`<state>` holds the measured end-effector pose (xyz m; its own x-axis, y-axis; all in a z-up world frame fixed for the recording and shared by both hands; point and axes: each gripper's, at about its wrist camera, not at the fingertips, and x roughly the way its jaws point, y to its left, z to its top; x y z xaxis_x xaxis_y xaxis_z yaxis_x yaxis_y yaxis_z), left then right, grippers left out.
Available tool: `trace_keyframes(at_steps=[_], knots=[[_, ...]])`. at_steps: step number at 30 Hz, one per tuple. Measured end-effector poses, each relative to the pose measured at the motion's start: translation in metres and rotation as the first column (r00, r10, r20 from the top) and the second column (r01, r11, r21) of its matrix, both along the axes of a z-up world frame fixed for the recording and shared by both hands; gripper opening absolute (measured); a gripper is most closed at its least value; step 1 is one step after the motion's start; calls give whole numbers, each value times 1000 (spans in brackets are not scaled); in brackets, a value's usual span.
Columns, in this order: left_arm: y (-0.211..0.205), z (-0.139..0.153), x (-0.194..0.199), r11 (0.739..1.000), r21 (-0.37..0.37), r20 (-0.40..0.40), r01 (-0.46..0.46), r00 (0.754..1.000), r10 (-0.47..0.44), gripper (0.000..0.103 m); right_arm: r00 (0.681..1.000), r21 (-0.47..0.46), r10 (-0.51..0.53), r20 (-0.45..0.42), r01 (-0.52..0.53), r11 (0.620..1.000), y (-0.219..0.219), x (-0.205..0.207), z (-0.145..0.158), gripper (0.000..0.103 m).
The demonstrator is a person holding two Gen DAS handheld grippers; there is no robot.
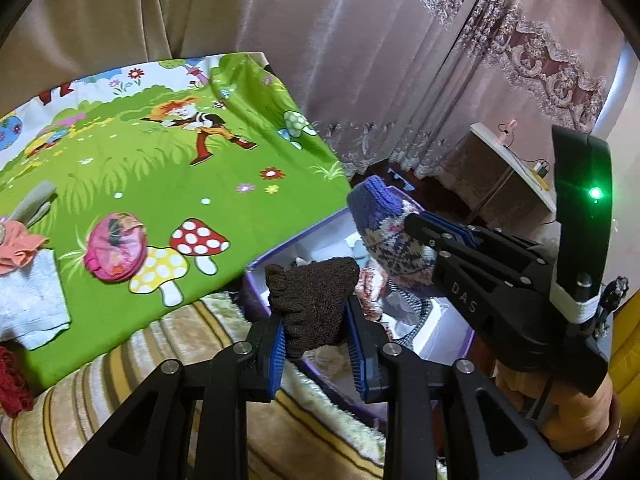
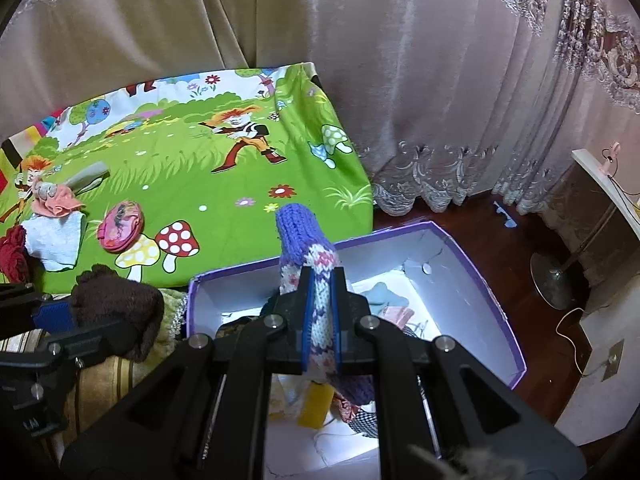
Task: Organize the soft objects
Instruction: 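Carry the black pouch and purple sock over the box and open both grippers, then move both open grippers back over the bed toward the remaining items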
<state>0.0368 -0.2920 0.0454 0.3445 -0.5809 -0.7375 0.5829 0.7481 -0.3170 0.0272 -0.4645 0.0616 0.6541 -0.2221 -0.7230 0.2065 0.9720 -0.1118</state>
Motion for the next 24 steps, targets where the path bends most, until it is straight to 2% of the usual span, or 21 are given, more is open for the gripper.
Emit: trace_keyframes(at_steps=[4,5,6,7,8,9,24], knots=[[-4,-2,1,1000,-7,-13,9,1000,-9,46,1000,-9,-20,-4,20,1000,-2,1,0,14],[-4,-2,1,1000,-6,-13,8,1000,-9,50,1000,-15,-24,-5,24,1000,-3,1,0,19],[-4,-2,1,1000,-6,-12,6,1000,-6,52,1000,-18,-28,-6,28,999,-2,1,0,29],[-3,-2,2,1000,-6,-12,3,1000,-3,53,1000,-18,-31,-5,30,999,-2,1,1,35],[-2,-2,2,1000,-7,-12,-1,1000,1,53,1000,-16,-29,0,29,999,-1,1,1,48],[-1,-1,3,1000,-7,-11,-5,1000,5,53,1000,-17,-27,5,27,999,0,0,2,53],[34,11,15,991,4,58,-135,989,135,53,999,-24,51,20,-50,998,37,7,9,55]])
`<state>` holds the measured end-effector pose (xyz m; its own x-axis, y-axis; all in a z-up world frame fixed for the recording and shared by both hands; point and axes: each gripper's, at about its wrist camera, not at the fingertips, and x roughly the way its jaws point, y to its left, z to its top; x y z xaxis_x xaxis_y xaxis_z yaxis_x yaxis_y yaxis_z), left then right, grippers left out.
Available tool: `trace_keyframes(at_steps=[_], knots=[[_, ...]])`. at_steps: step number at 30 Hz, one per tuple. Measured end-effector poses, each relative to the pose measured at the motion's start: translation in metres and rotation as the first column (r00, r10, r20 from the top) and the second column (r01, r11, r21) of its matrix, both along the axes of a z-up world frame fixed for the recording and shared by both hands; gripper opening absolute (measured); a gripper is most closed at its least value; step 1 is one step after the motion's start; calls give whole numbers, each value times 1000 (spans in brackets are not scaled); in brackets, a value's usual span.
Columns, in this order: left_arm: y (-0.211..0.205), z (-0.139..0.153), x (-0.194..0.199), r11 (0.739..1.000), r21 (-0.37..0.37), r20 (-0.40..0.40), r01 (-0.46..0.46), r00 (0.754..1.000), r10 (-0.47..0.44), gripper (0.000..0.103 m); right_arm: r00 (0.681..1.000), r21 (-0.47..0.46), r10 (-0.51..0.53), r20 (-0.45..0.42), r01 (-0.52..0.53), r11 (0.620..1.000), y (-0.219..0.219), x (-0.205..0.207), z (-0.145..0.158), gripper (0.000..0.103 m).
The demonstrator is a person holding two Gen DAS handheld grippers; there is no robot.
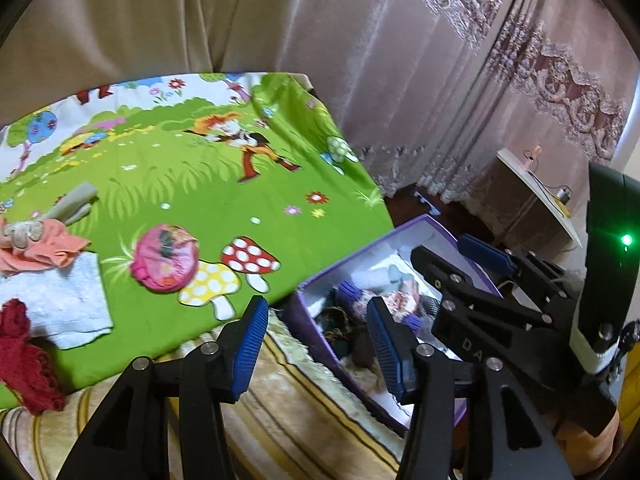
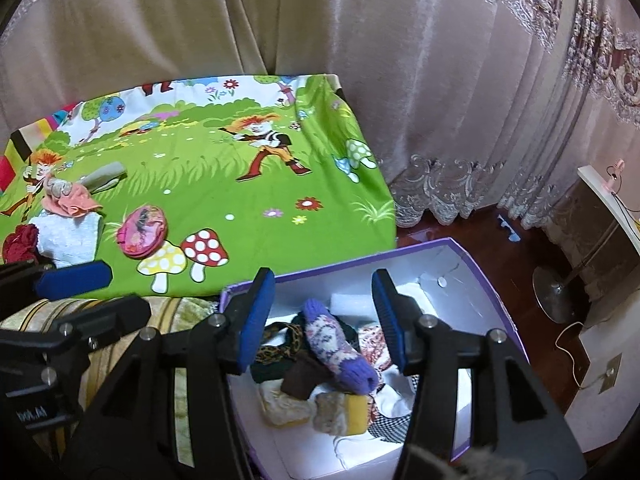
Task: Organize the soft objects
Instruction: 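Move both open grippers back over the bed toward the remaining items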
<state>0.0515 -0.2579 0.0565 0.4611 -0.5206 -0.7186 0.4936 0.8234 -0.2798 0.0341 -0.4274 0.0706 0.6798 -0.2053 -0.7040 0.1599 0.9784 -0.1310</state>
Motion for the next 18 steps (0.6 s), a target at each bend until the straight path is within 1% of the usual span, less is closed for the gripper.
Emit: trace_keyframes(at_steps=[9,18], knots=[[23,7,11,998,-4,25,-65,998,65,53,999,-5,35,0,-35,999,16,7,3,55],[50,12,25,993,-13,32,-121,992,121,53,997,-1,76,-6,-76,997,33,20,3,56]])
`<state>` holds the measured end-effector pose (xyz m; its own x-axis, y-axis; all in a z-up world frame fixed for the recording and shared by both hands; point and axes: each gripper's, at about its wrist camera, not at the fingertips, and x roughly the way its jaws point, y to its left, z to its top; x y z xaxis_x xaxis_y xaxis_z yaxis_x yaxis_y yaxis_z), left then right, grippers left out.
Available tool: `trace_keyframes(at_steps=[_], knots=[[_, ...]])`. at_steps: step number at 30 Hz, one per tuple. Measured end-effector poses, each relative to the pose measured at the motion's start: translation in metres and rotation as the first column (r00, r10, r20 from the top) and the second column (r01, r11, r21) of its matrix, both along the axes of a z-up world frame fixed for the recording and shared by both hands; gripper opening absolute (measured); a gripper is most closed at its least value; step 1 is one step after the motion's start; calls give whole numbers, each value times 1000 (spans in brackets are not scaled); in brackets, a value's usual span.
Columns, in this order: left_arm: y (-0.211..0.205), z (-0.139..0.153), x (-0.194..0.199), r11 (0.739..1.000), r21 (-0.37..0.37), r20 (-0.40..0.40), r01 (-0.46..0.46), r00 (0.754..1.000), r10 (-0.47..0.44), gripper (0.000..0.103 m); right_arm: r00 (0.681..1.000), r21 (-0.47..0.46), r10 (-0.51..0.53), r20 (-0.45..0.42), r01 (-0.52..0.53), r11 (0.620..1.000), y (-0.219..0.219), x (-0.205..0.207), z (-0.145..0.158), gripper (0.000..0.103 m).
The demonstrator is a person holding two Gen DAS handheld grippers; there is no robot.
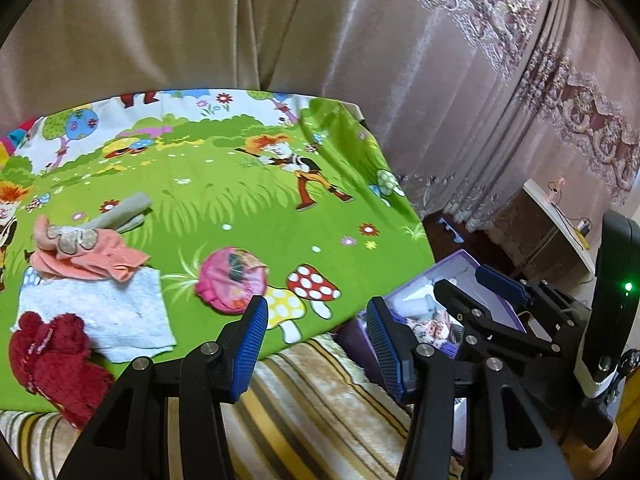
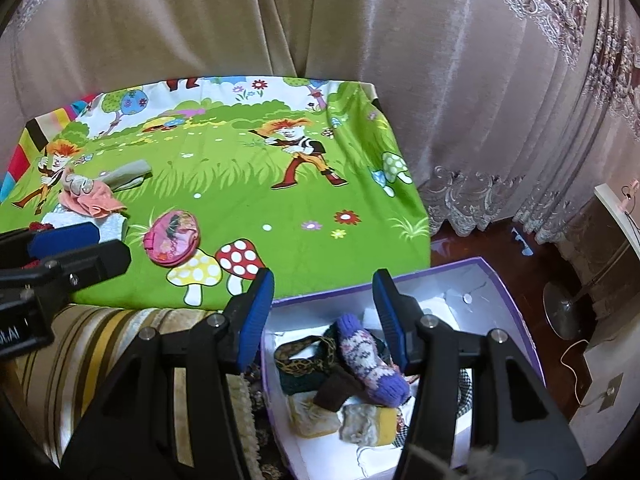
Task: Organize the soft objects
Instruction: 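Move both open grippers back over the bed toward the remaining items, then grasp the pink cloth with the left gripper while the right gripper grasps the grey drawstring bag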
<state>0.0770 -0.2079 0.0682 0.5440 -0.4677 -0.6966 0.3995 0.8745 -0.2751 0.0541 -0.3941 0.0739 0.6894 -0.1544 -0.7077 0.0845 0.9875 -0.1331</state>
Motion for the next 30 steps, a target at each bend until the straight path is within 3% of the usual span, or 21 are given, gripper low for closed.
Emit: trace_keyframes(at_steps=[11,20,25,30], knots=[[59,0,26,994,10,-7,-105,994,105,53,996,35,84,-17,-84,996,29,21,-4,62],[137,-5,60,965,13,-50,-261,964,261,53,985,49,172,-34,-170,984,60,49,-9,68],[167,-12,81,950,23,-103,-312,944,313,53,975,47,219,-39,-217,975,77,62,-13,71],[186,-26,106,938,12,-206,-348,917,343,56,965,42,257,-49,-255,966,93,75,-18,73]])
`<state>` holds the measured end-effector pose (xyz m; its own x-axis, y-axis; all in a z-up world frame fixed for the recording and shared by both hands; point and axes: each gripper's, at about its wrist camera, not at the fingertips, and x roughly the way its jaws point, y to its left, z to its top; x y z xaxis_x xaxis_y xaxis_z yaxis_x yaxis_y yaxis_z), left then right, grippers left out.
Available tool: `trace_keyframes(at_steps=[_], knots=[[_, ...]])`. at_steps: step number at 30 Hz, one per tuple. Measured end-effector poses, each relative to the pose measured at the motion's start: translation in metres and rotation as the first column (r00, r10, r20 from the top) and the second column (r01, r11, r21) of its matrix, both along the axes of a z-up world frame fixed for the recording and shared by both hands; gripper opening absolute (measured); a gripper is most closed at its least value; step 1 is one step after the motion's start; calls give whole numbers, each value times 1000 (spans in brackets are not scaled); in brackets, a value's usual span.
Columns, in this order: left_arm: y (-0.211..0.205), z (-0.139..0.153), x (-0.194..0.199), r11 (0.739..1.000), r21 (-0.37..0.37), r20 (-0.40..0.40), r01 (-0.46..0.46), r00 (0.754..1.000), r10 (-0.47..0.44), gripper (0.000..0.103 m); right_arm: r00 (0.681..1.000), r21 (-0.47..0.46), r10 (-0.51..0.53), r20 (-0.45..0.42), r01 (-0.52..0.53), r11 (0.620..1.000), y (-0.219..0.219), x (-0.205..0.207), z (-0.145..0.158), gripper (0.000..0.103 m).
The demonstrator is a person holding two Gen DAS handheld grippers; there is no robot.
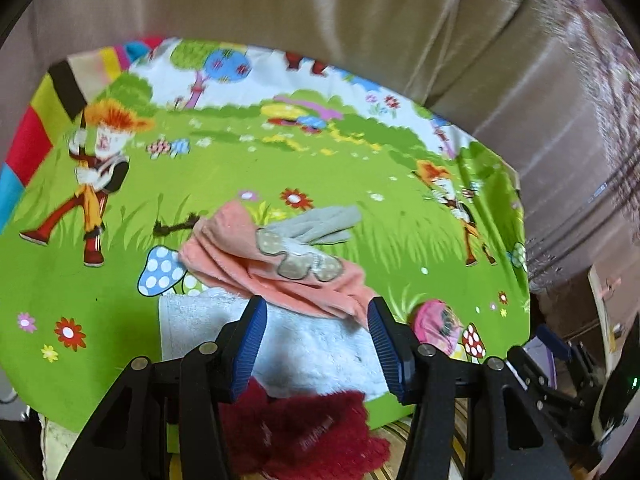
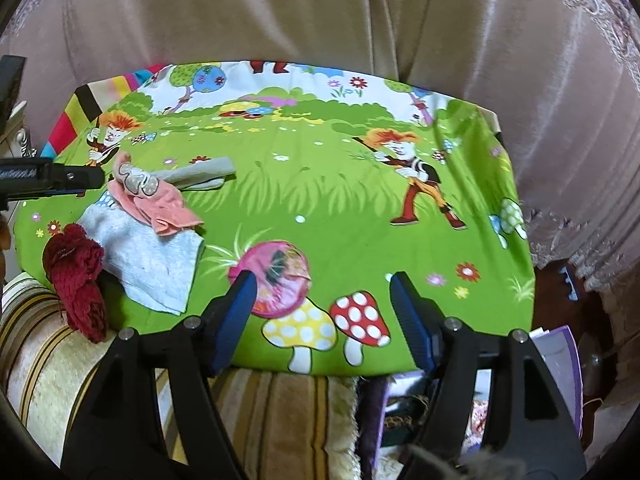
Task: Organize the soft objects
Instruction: 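Grasp the pink cloth with the left gripper while the right gripper grasps the grey drawstring bag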
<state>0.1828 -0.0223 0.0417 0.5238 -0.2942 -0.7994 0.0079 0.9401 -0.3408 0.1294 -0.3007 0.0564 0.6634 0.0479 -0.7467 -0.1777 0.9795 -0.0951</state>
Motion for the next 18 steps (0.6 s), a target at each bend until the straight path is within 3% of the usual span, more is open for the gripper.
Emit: trace_keyframes(at_steps=[6,11,16,17,18], knots=[[21,-21,34,987,-125,-127,-101,988,85,66,1000,1,25,-8,-25,1000,12,14,-5,74],[27,-40,59,974,-150,-214,-168,968,134,67,998,-4,57,-10,-57,998,23,28,-8,76],[25,-55,73,973,-145,-250,-177,958,137,66,994,-23,107,-7,-107,994,36,40,-12,80],[24,-57,75,976,-138,-249,-170,959,132,65,993,-30,117,-8,-117,993,40,43,-13,81],[22,-59,77,977,-137,-245,-161,962,125,57,992,-34,123,-9,-123,992,42,45,-14,81]])
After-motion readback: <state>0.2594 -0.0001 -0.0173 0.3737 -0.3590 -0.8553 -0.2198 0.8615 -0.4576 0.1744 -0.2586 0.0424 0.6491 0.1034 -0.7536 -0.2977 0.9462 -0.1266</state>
